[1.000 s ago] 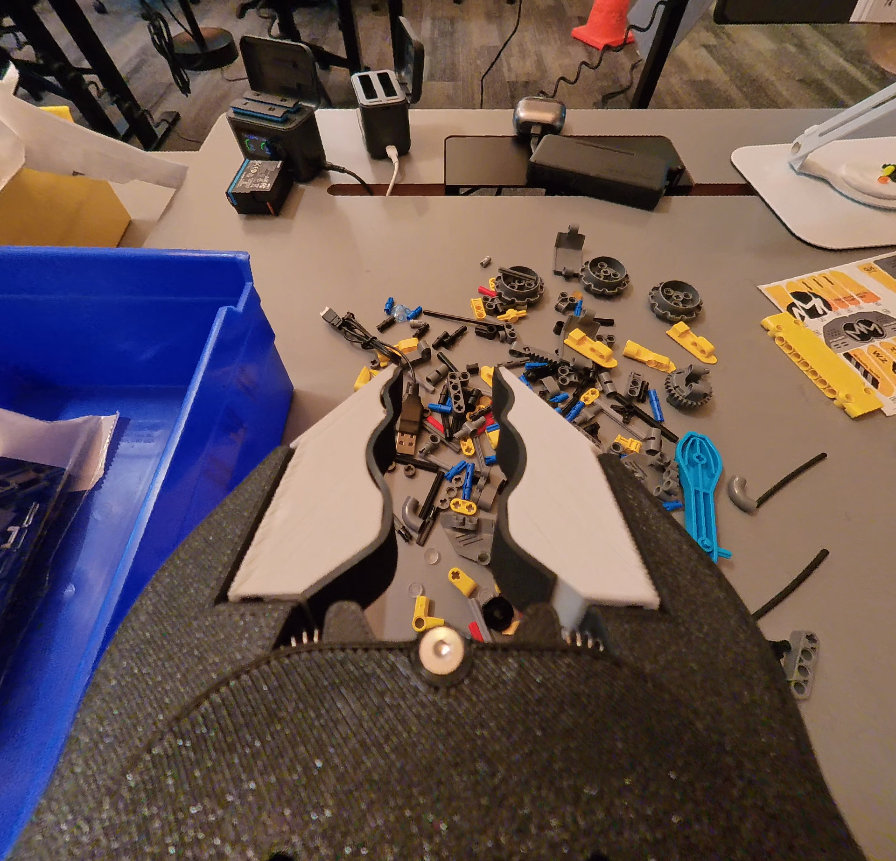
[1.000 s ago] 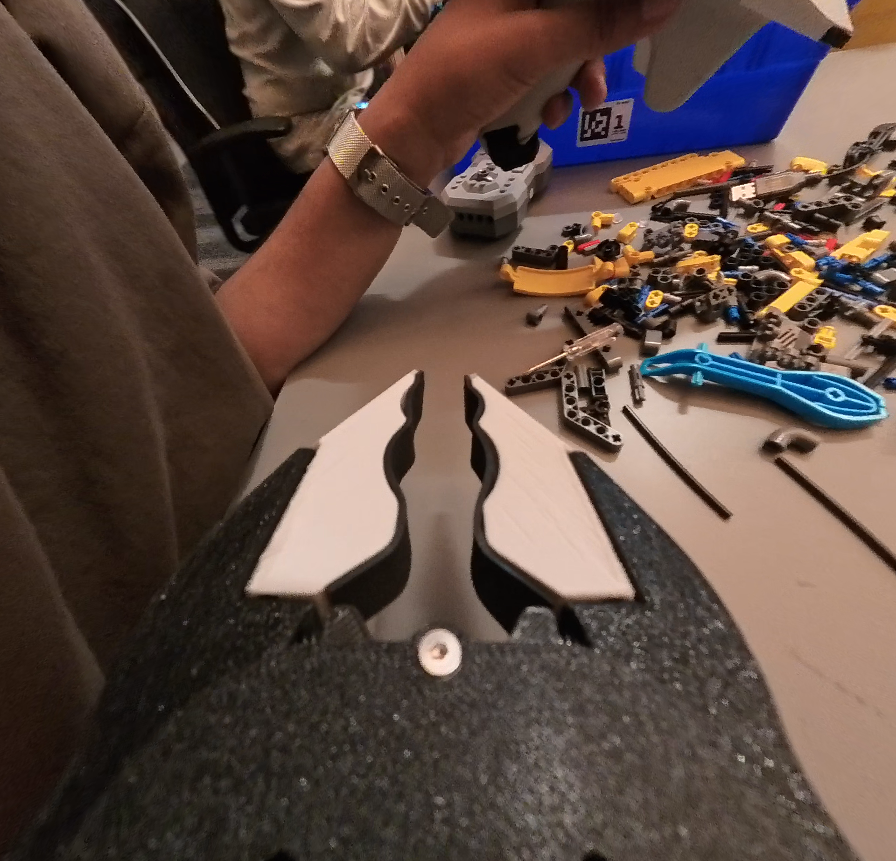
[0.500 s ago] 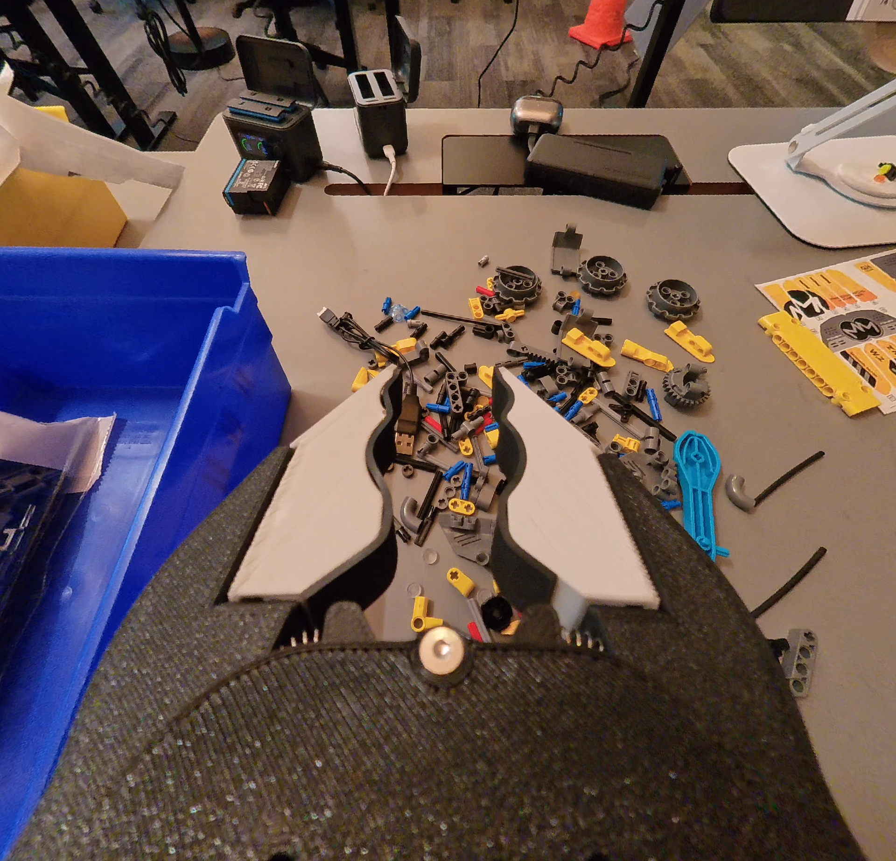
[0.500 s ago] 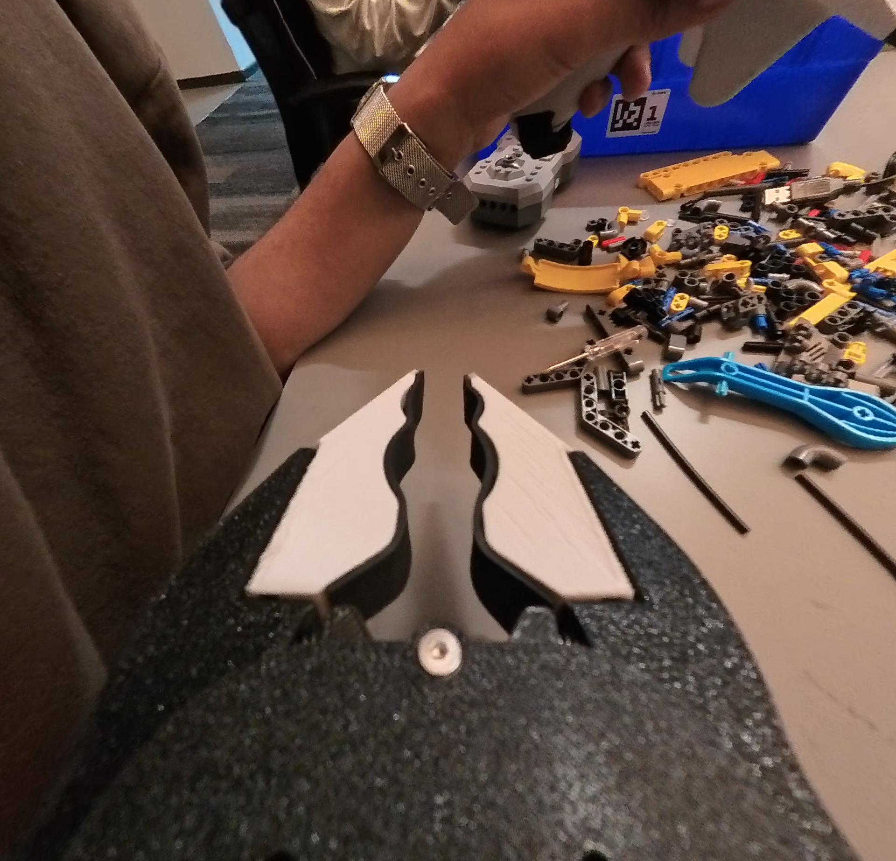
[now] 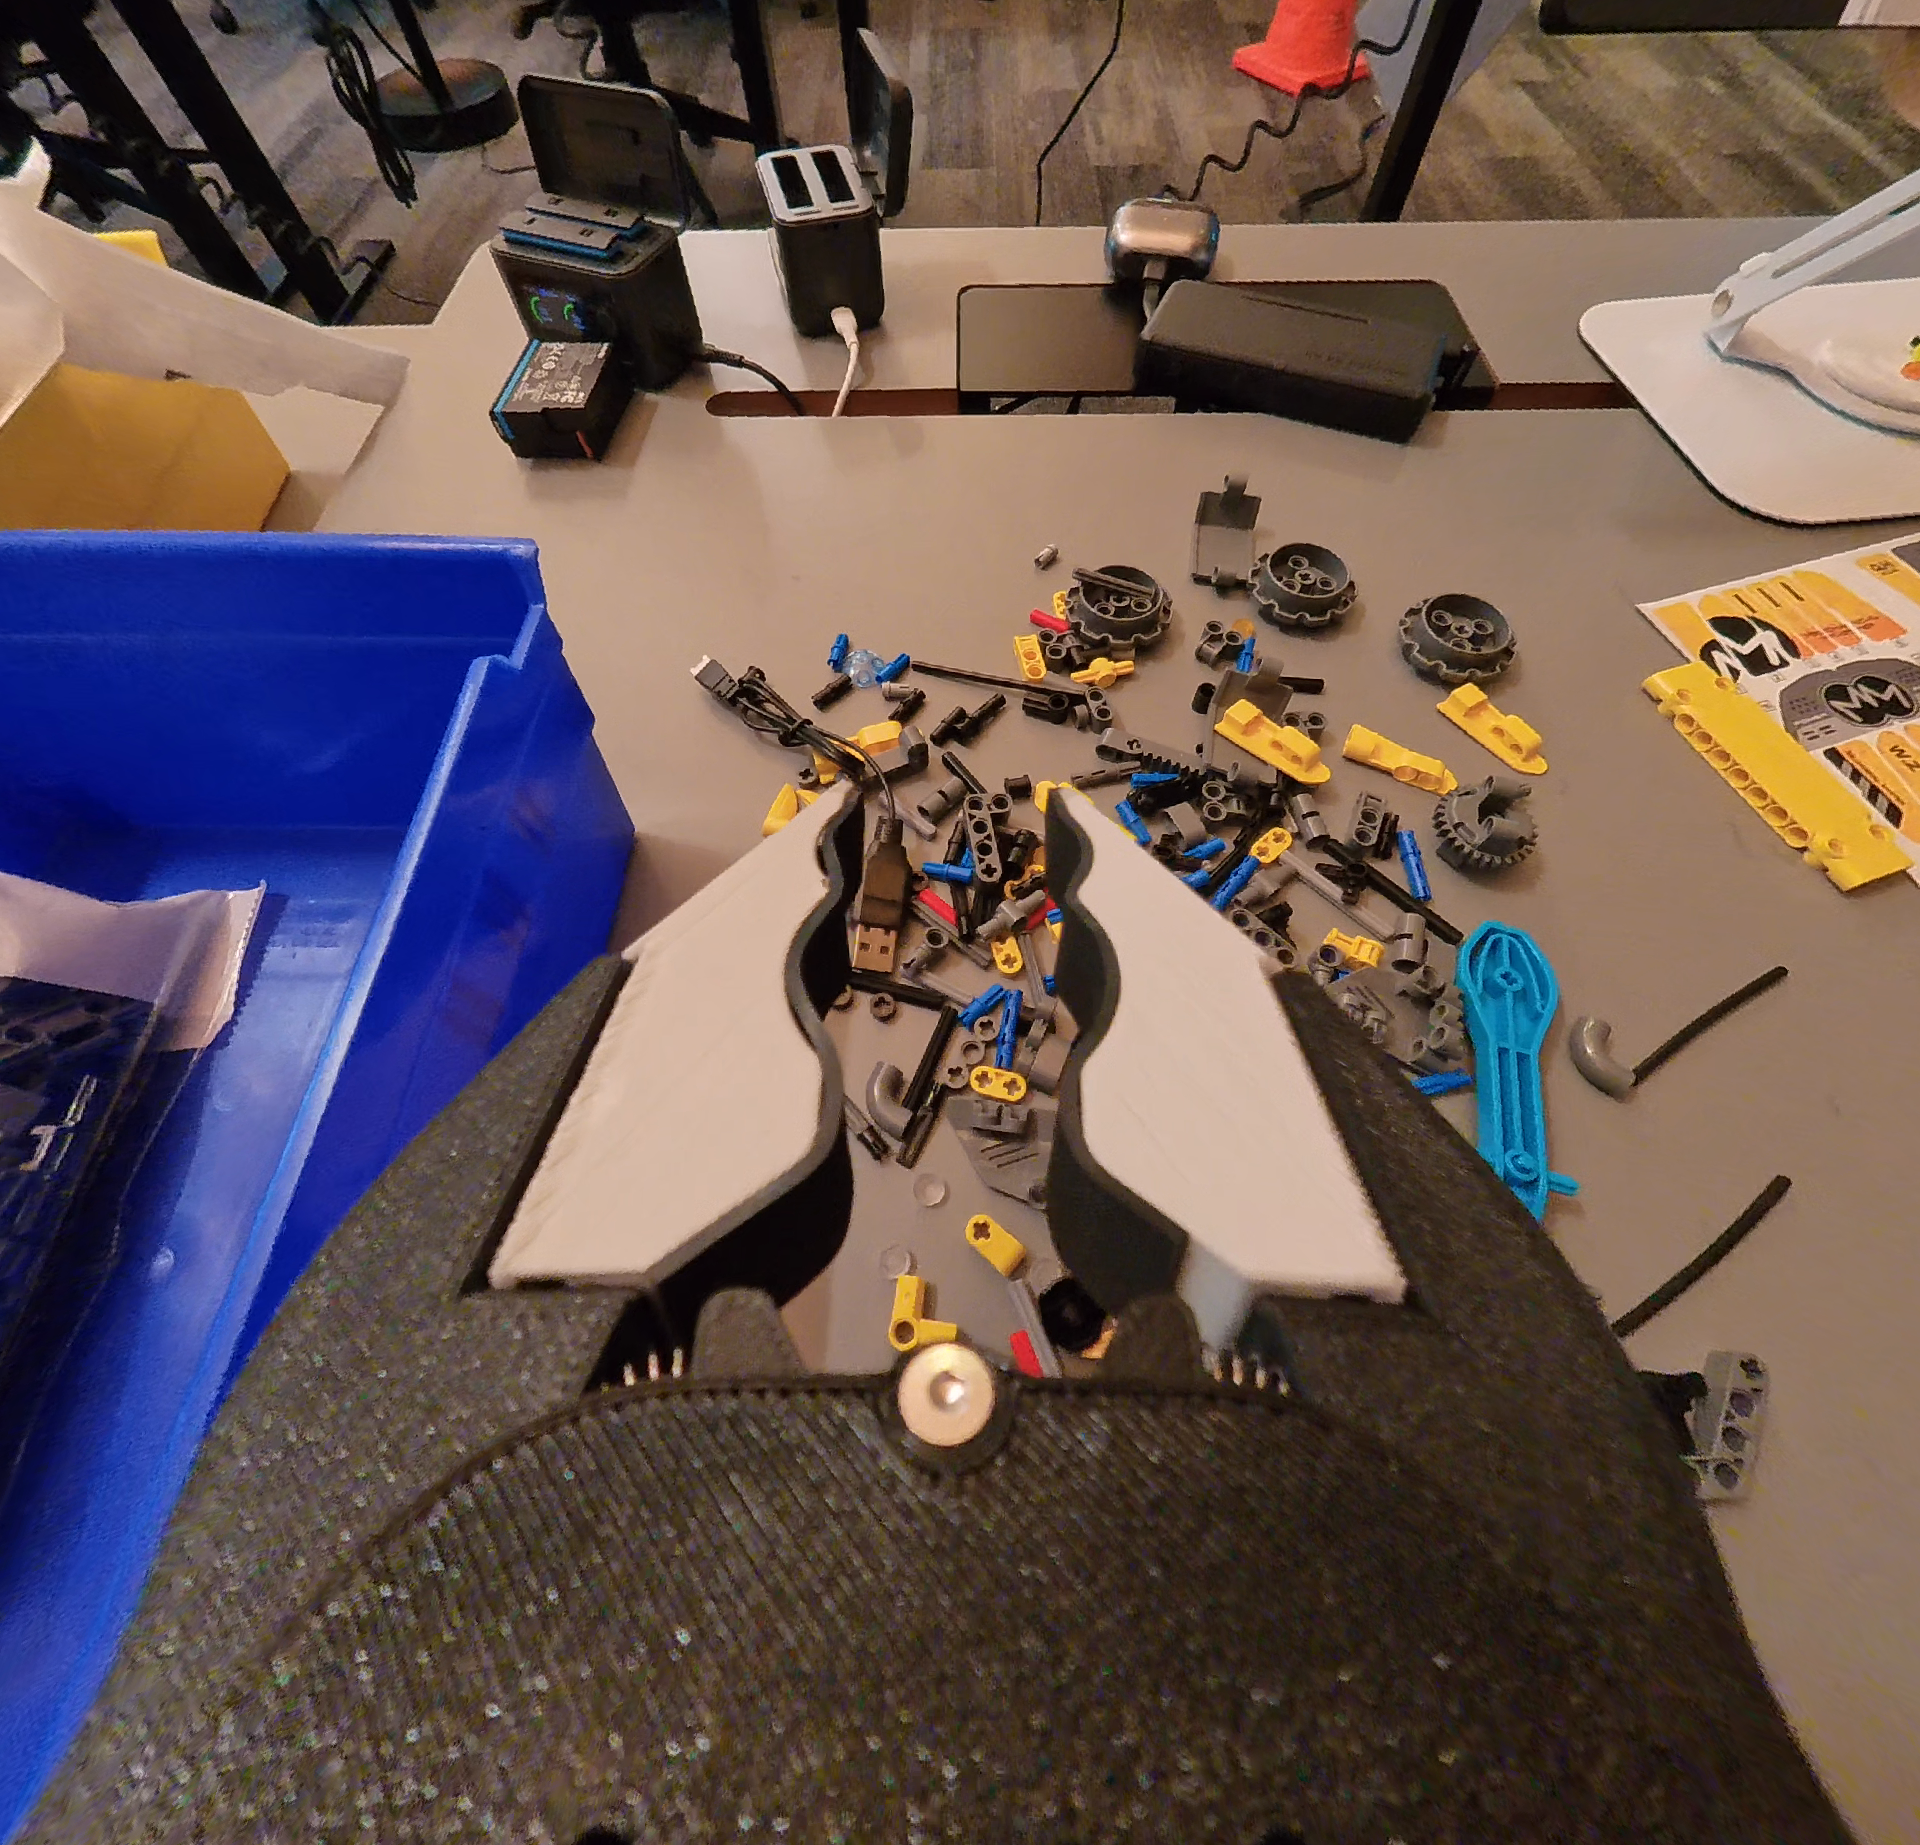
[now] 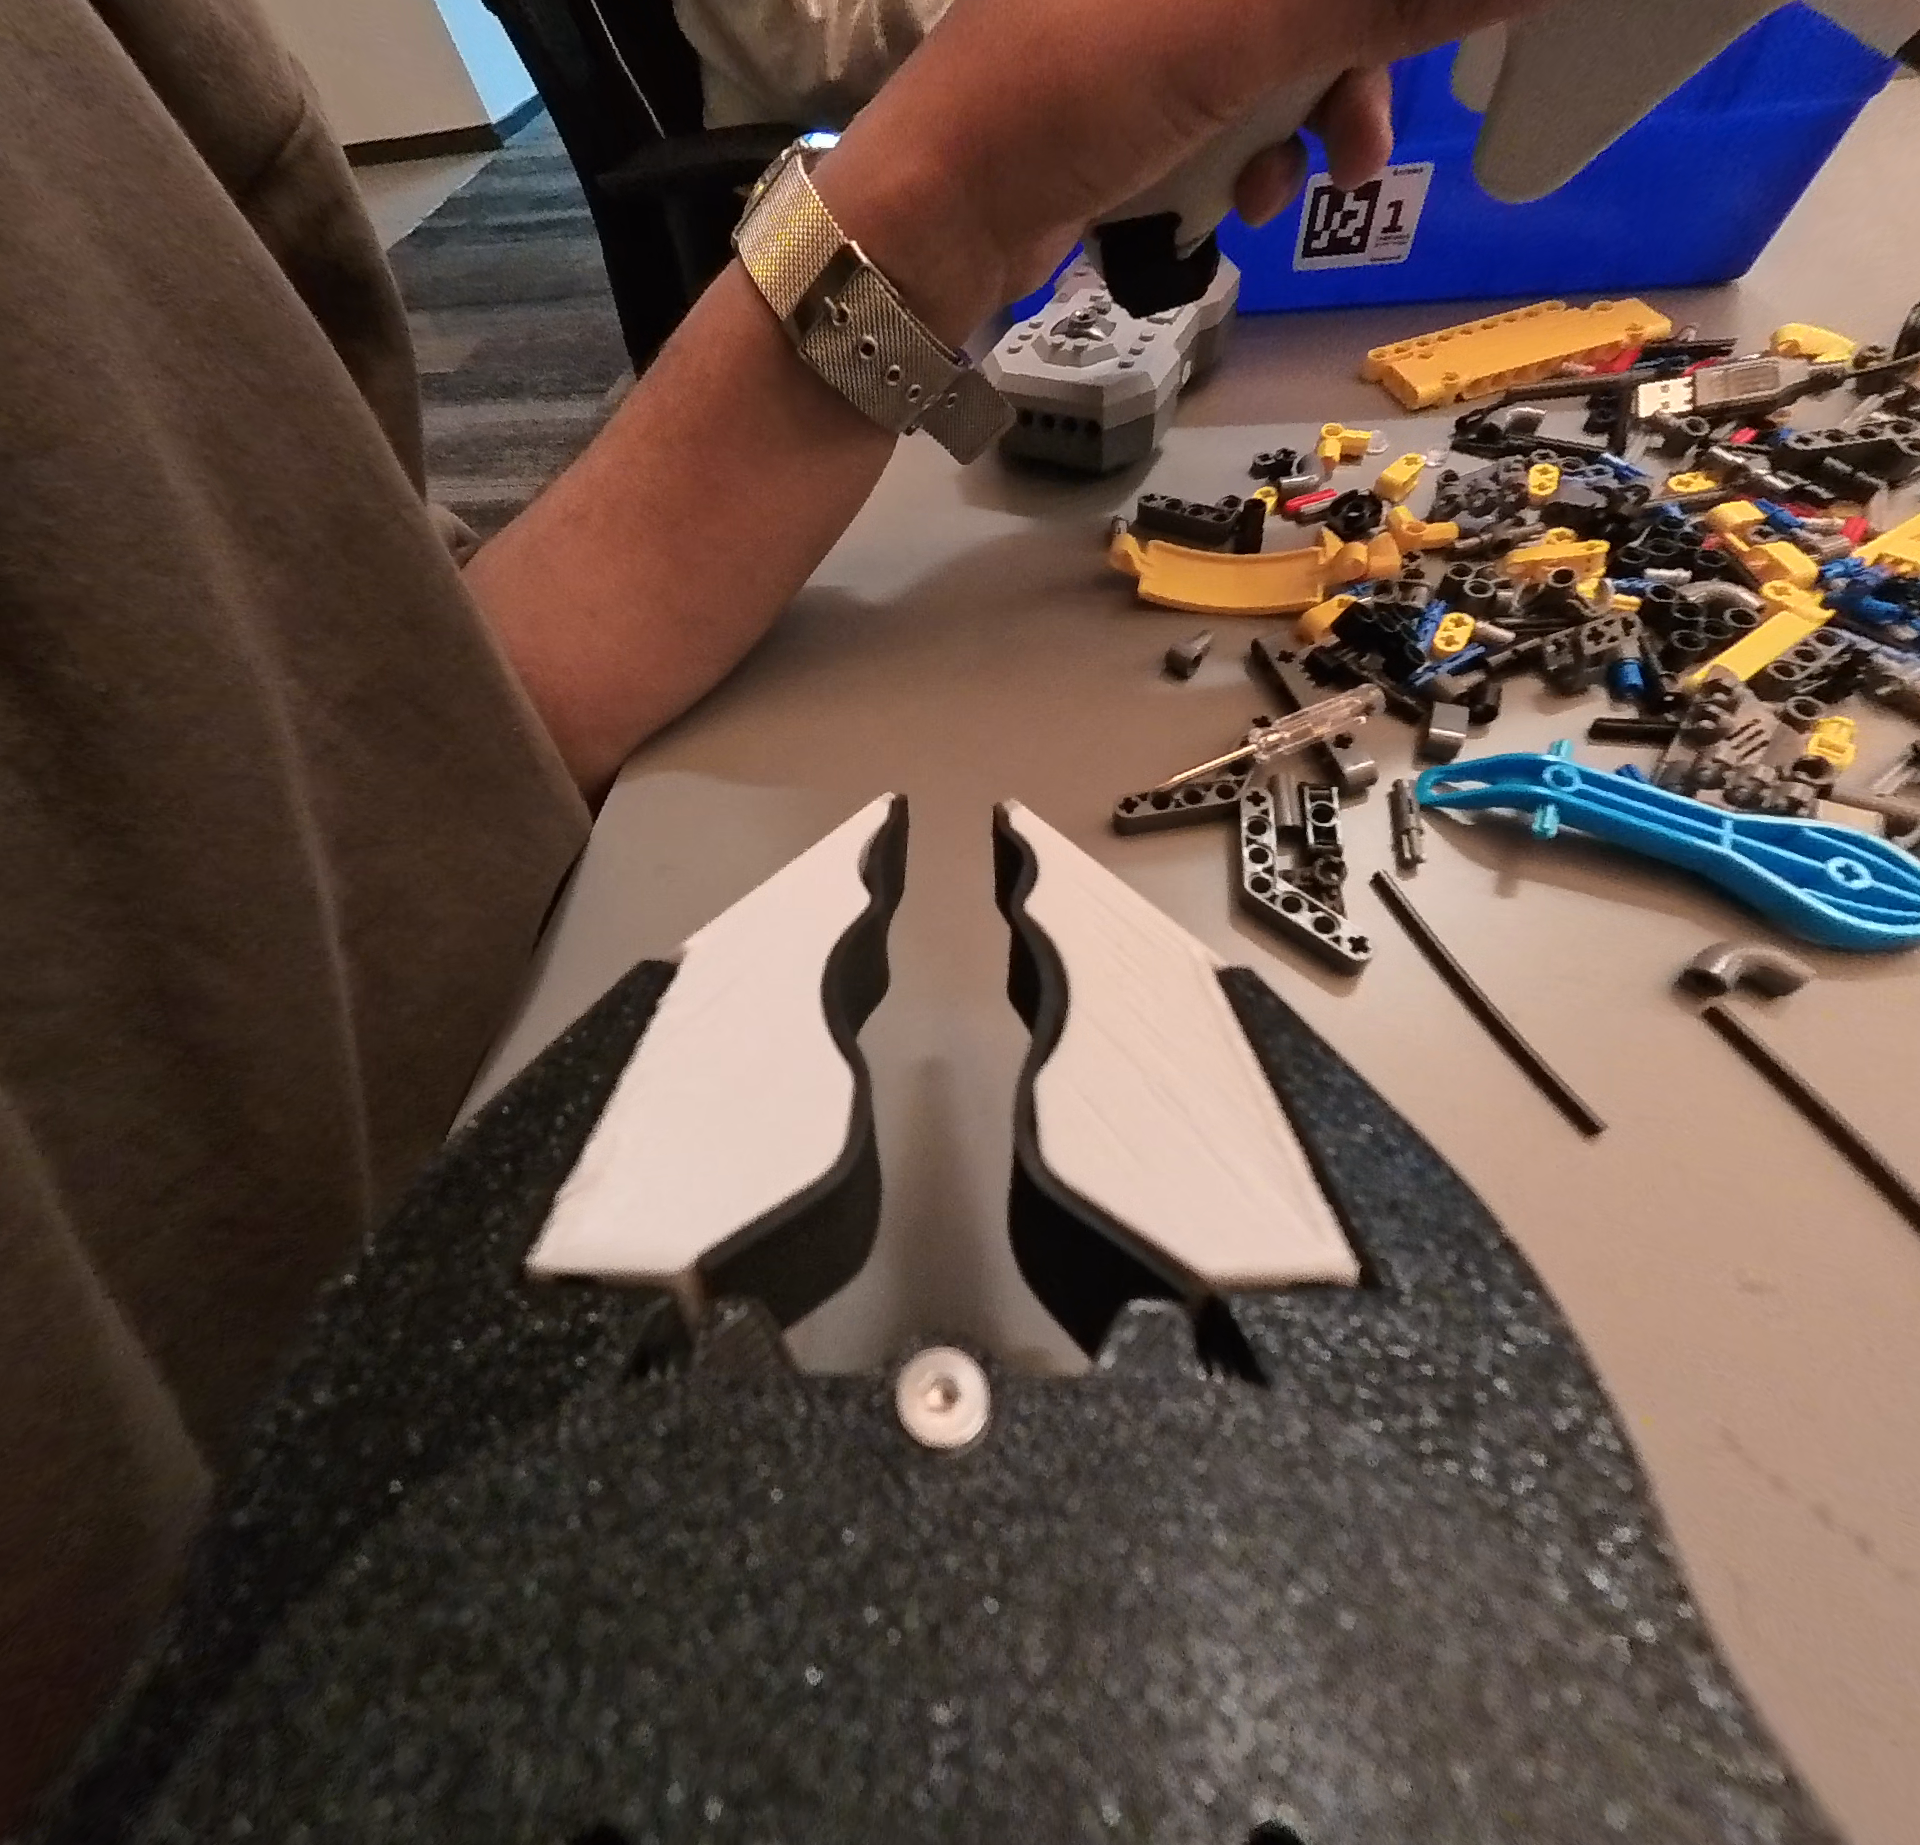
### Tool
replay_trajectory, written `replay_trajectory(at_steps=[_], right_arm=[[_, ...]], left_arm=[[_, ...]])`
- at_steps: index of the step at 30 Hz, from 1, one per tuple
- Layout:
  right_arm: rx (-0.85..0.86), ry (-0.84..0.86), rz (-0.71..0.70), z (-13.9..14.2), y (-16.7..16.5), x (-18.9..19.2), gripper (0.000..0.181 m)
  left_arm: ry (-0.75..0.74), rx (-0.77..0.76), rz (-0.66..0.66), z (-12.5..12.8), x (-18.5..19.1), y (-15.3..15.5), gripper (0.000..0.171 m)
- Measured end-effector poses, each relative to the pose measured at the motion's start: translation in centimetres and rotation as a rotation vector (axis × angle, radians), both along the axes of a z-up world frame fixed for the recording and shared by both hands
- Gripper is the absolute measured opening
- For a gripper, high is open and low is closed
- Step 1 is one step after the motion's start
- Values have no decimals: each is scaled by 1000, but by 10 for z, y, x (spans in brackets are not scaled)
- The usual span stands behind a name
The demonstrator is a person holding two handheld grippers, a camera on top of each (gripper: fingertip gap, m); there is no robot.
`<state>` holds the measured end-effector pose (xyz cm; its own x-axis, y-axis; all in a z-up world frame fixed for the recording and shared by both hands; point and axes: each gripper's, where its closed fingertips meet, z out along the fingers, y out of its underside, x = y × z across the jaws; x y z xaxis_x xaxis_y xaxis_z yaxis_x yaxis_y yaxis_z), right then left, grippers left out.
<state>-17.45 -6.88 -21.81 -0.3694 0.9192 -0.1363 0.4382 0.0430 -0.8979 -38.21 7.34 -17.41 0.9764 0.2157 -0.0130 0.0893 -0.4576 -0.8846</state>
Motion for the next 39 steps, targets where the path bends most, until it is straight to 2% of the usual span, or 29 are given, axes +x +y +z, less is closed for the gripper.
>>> replay_trajectory(at_steps=[7,17,26,39], right_arm=[[15,-13,-8,-3,0,-1,16],[20,-25,-20,-5,2,-2,16],[40,-36,-27,-7,2,-3,16],[43,-42,-33,-8,3,-3,16]], left_arm=[[13,66,28,14,-5,-3,29],[39,87,48,20,-9,-5,27],[-13,193,187,36,-33,-22,25],[8,173,155,33,-27,-17,31]])
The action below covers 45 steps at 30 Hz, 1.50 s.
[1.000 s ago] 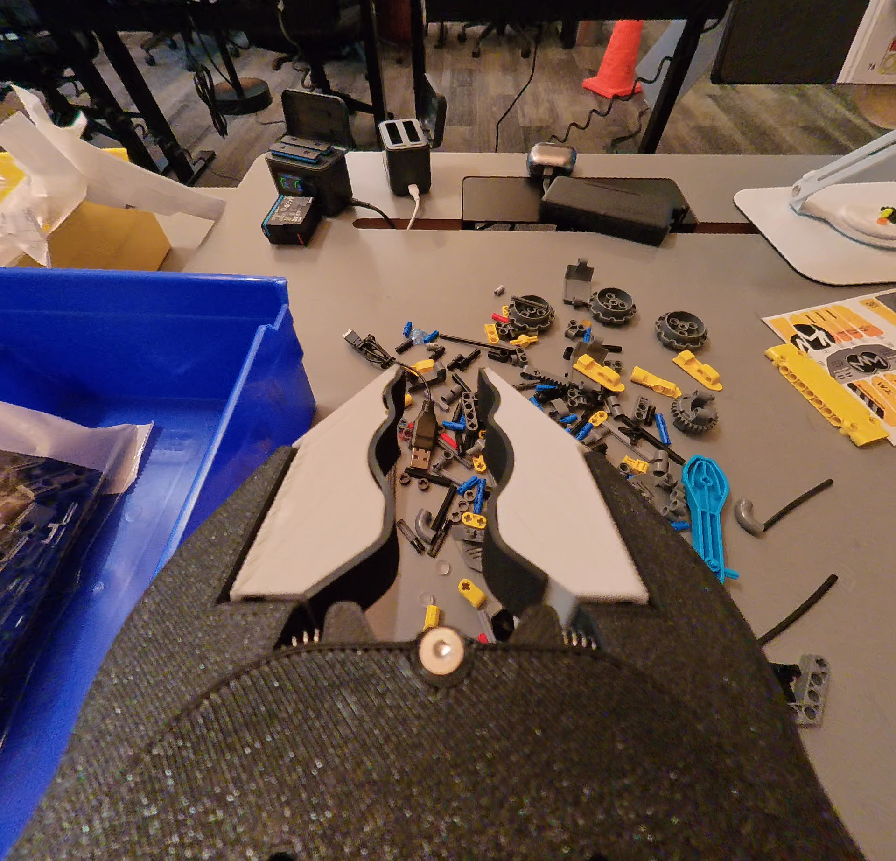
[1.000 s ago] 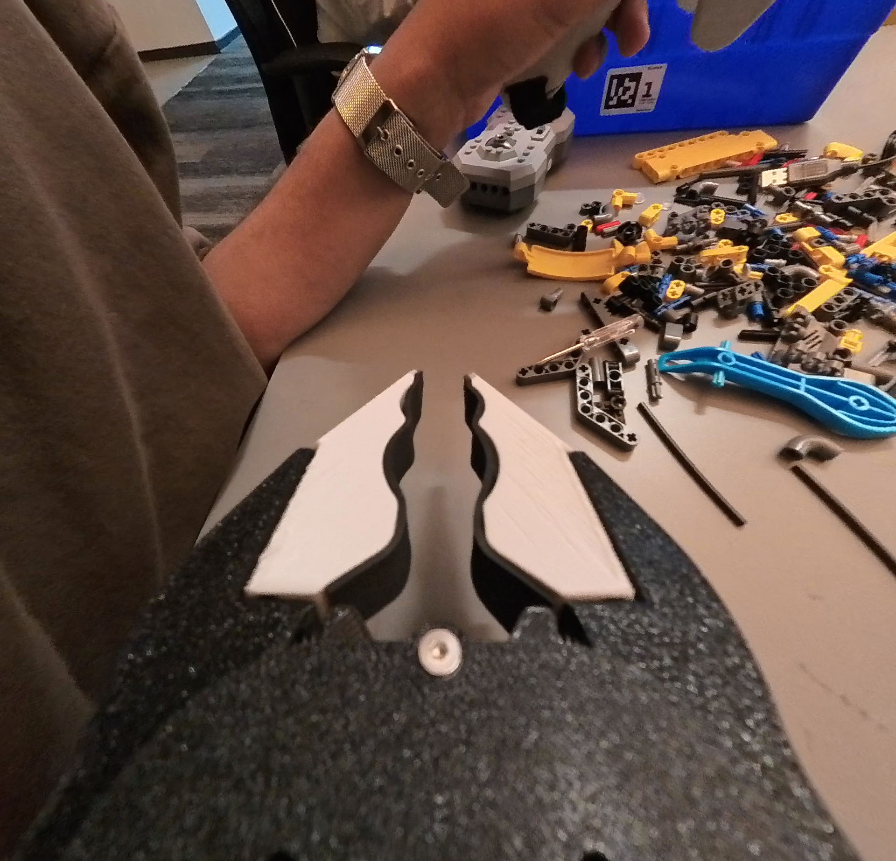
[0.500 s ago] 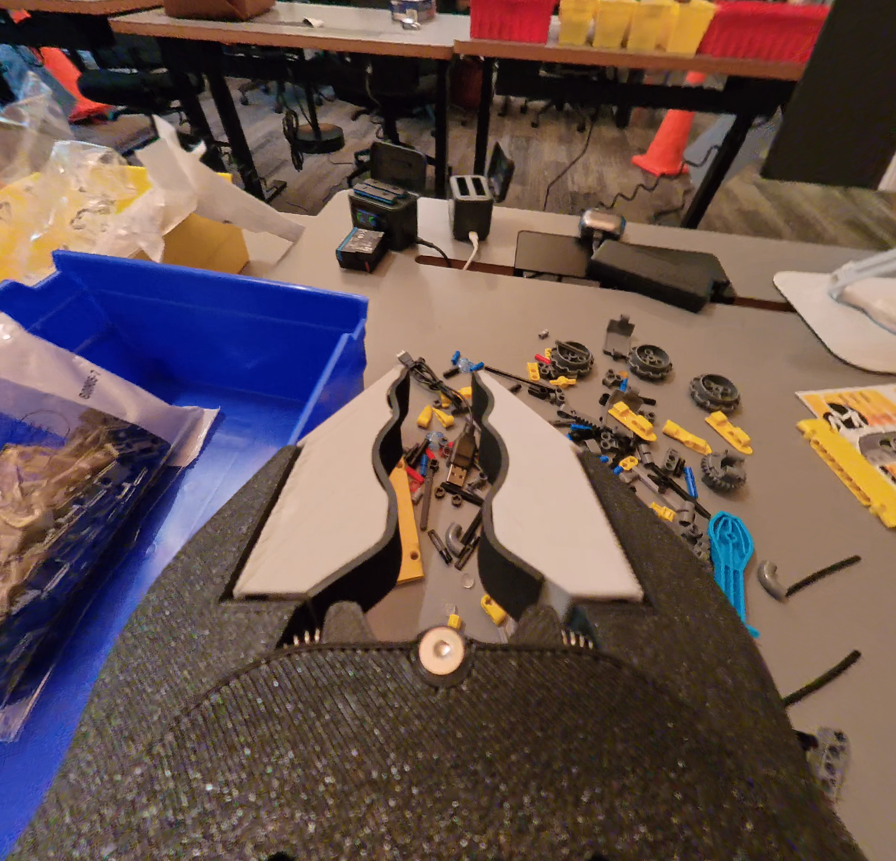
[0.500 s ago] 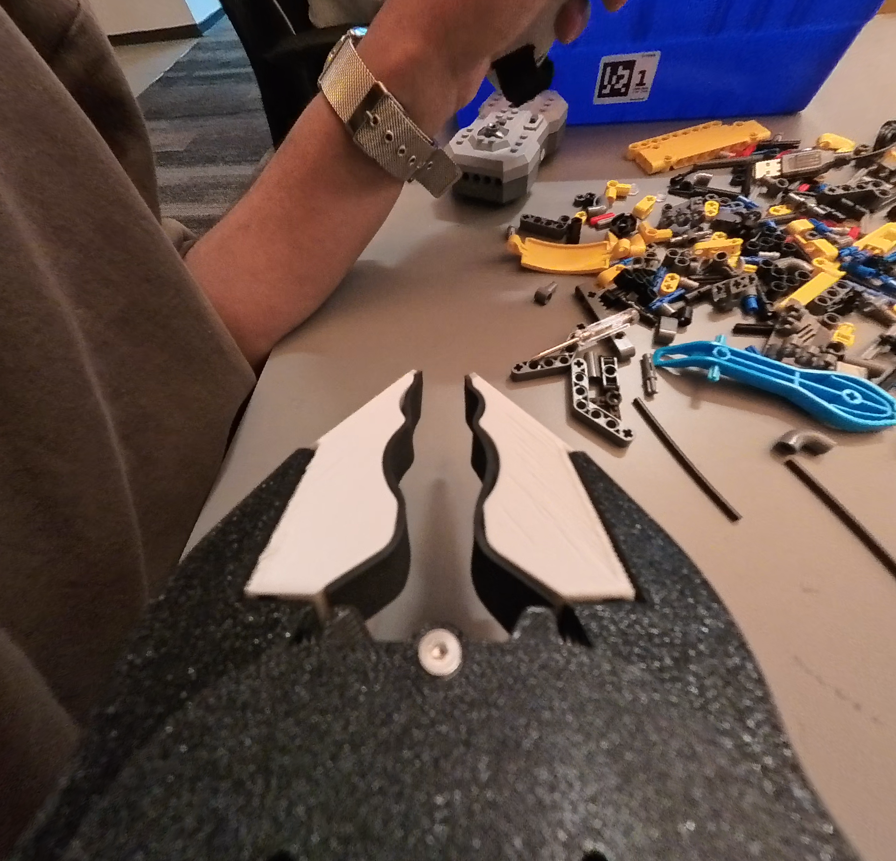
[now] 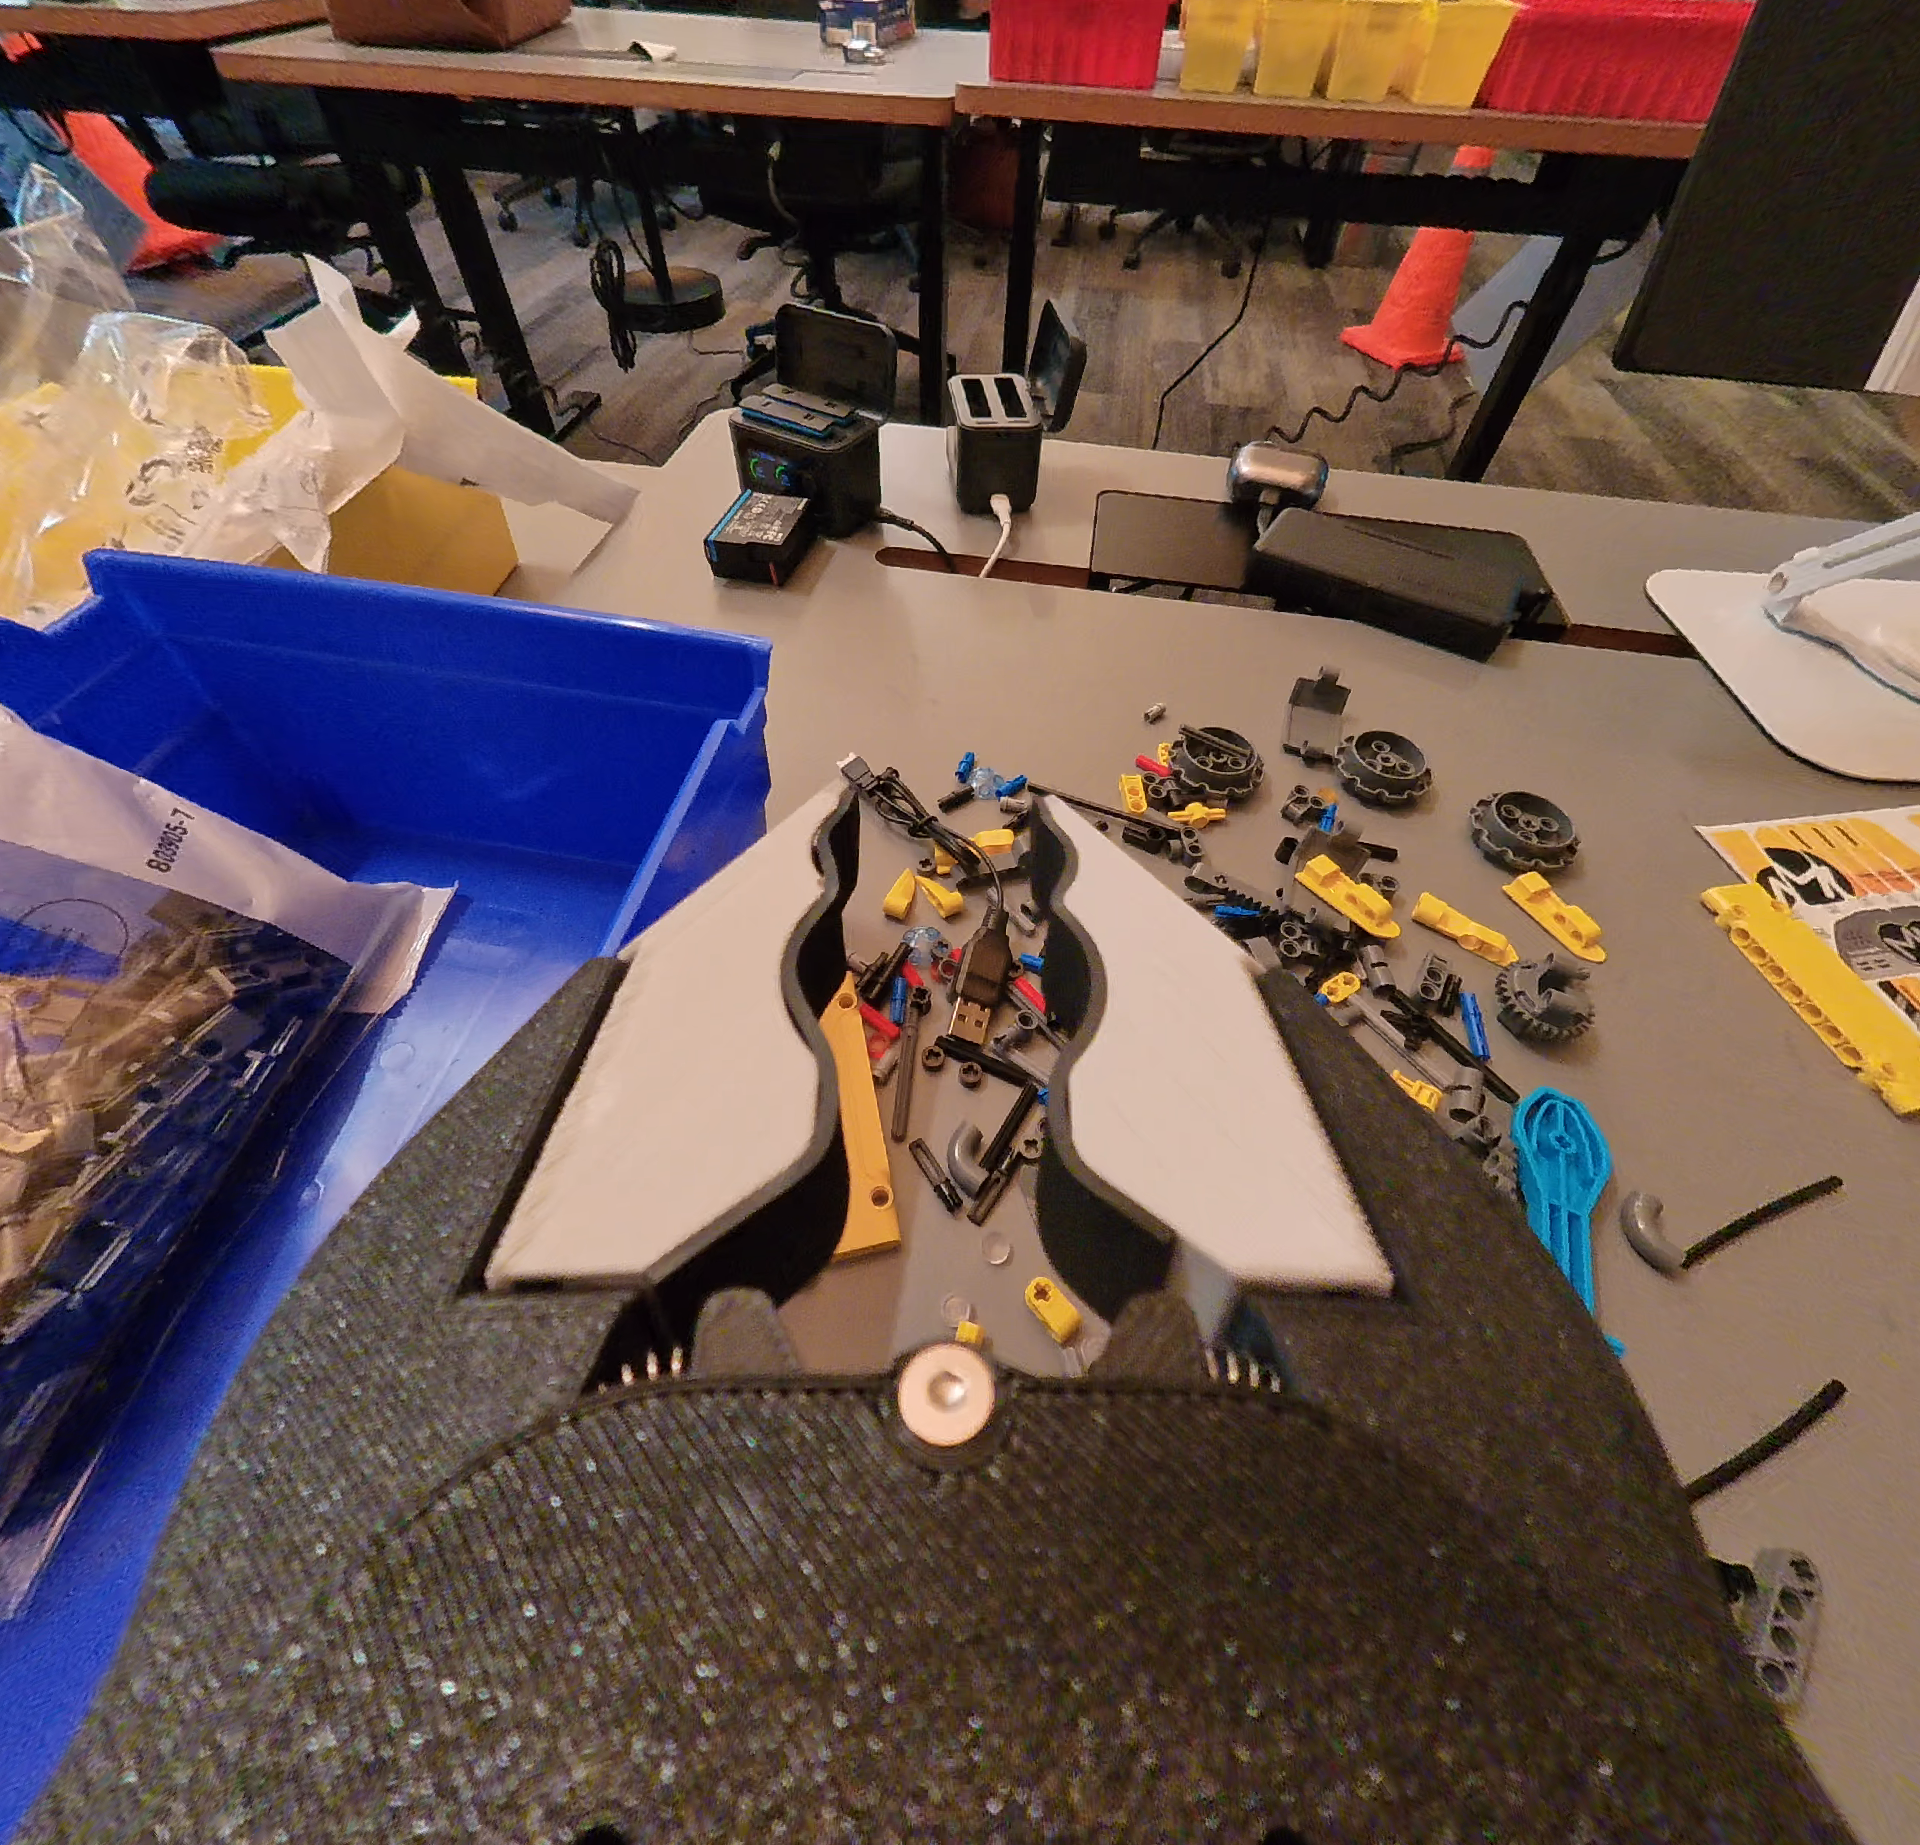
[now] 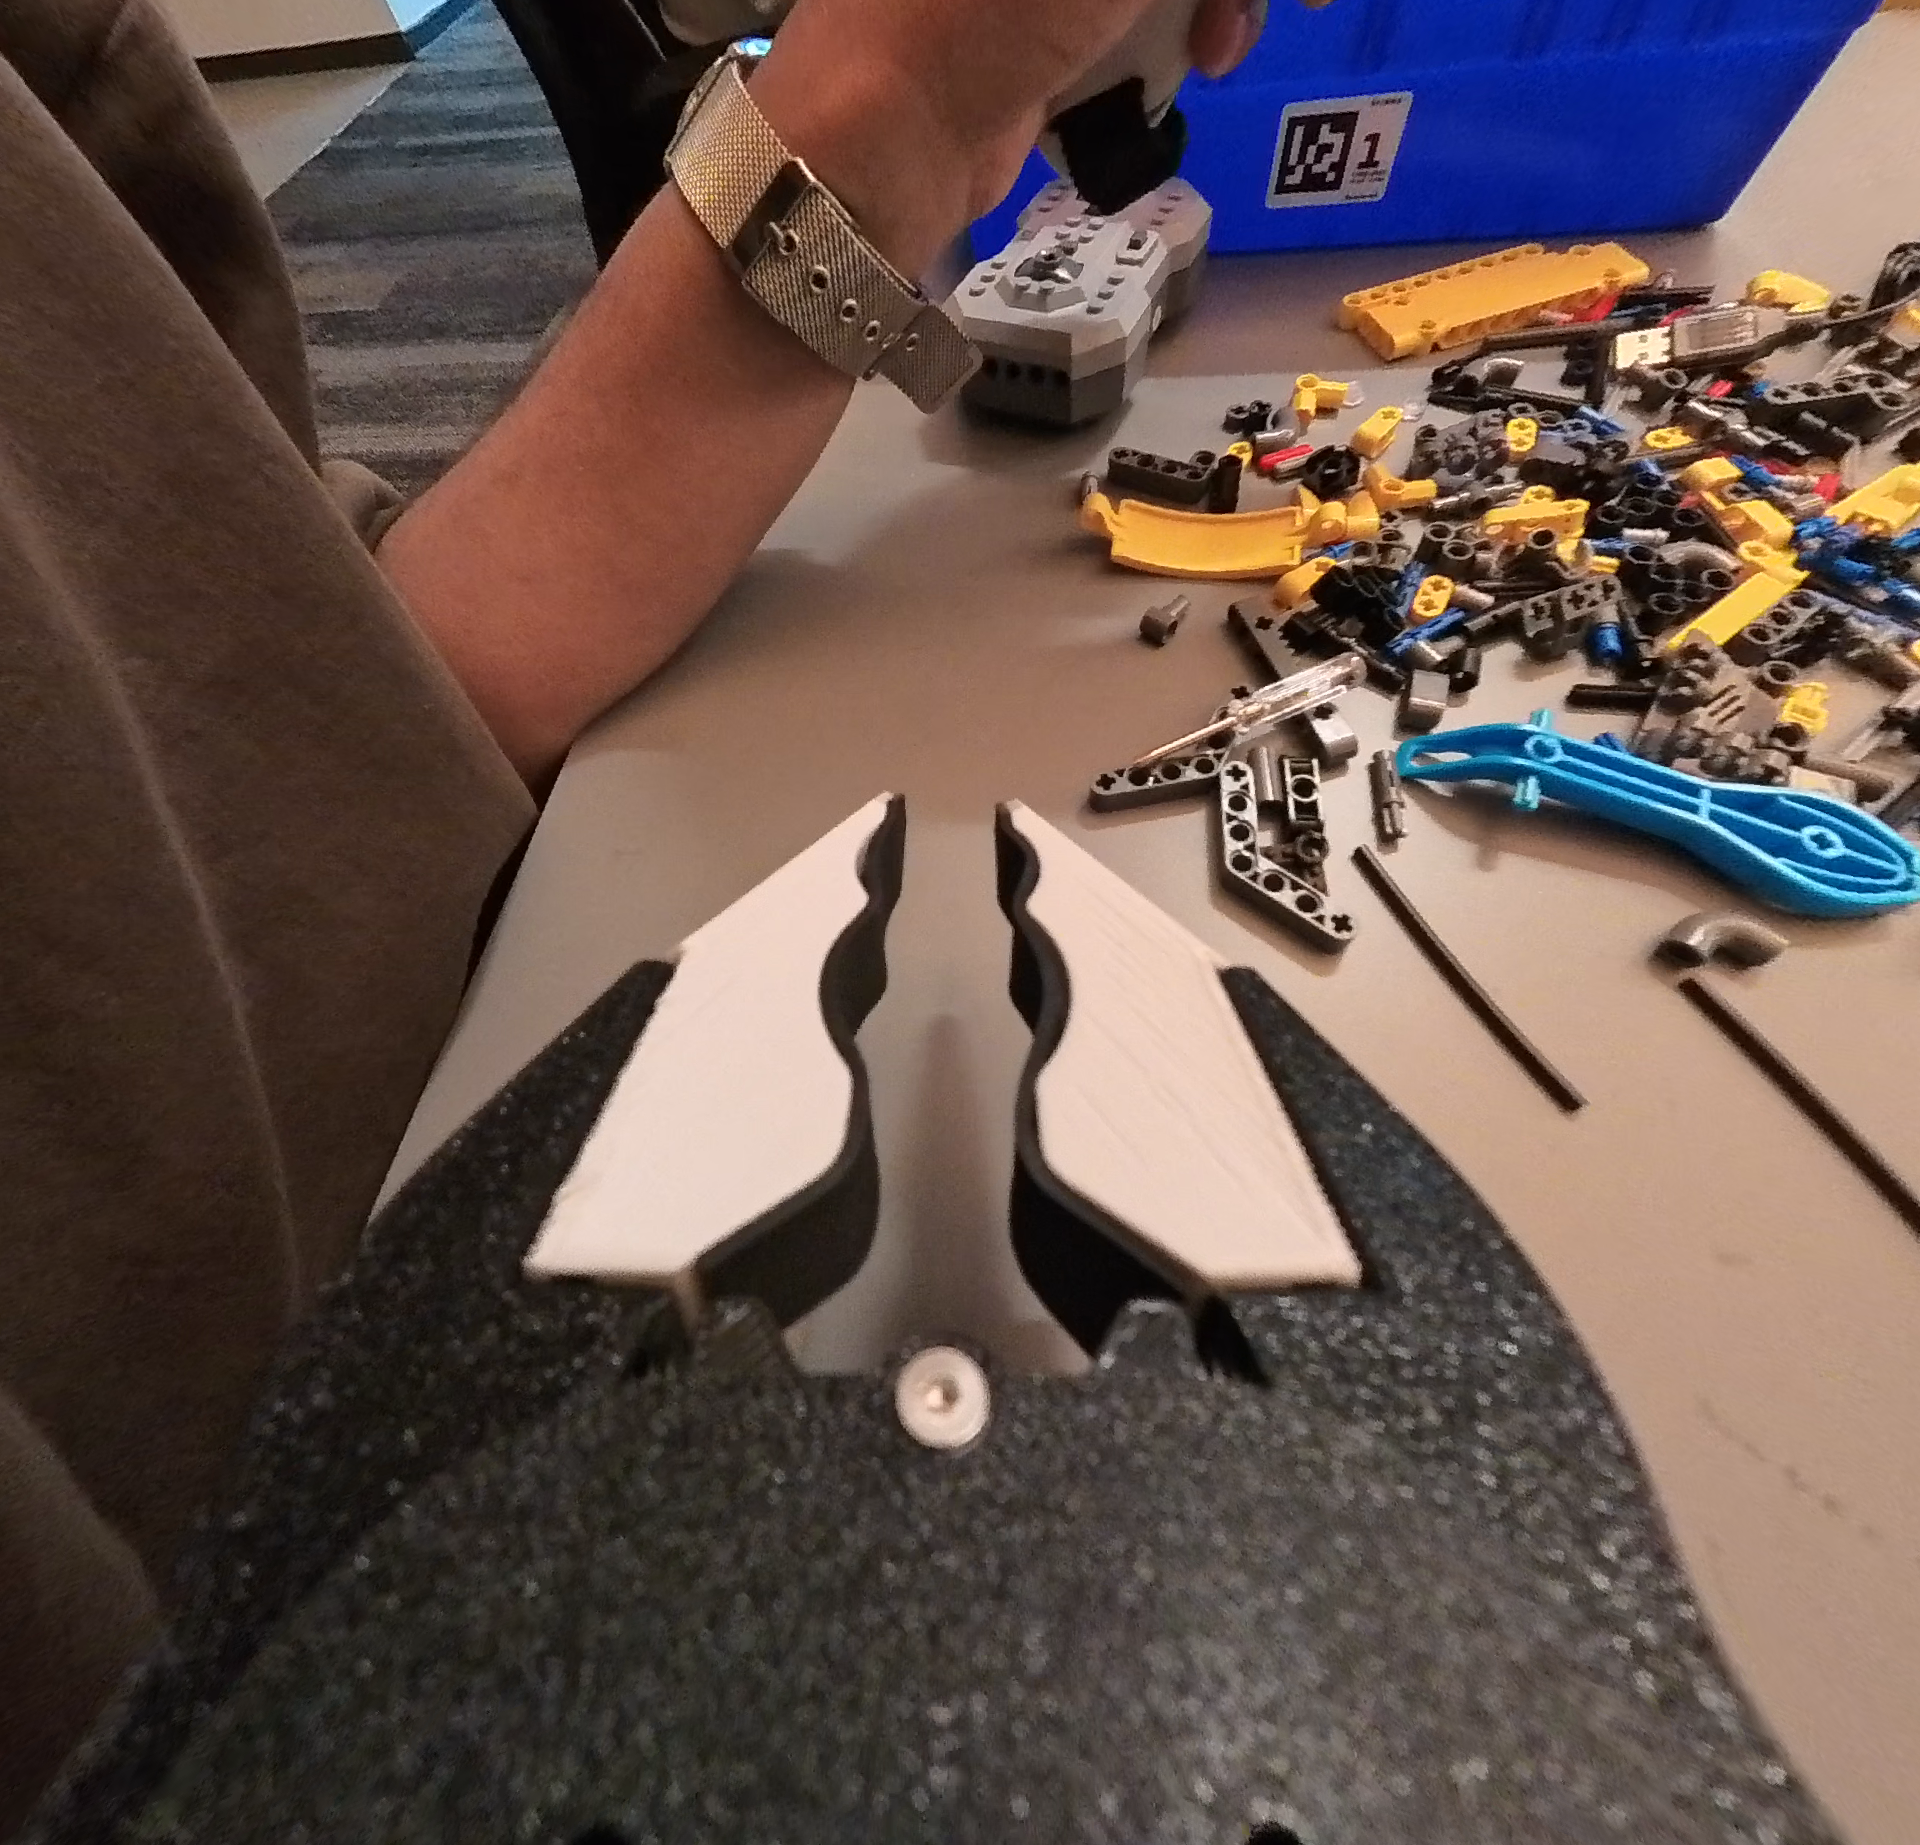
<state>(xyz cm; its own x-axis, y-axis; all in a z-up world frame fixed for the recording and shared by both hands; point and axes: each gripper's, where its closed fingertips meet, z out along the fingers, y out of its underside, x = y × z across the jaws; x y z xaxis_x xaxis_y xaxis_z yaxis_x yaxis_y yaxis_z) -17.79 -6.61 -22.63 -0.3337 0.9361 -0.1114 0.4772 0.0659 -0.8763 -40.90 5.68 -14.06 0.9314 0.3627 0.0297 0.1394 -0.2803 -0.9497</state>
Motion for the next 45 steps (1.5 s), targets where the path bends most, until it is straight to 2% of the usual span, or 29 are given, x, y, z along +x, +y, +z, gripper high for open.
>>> replay_trajectory(at_steps=[31,36,41,45], right_arm=[[-4,-5,-5,-1,1,0,16],[-33,-10,-43,0,8,-3,16],[-76,157,-116,33,23,-4,8],[-124,214,-60,49,7,-3,9]], left_arm=[[15,-14,-9,-2,2,2,34],[14,-13,-8,-2,0,1,33],[-1,4,-6,-1,-3,-1,34],[-3,6,-13,0,-1,0,34]])
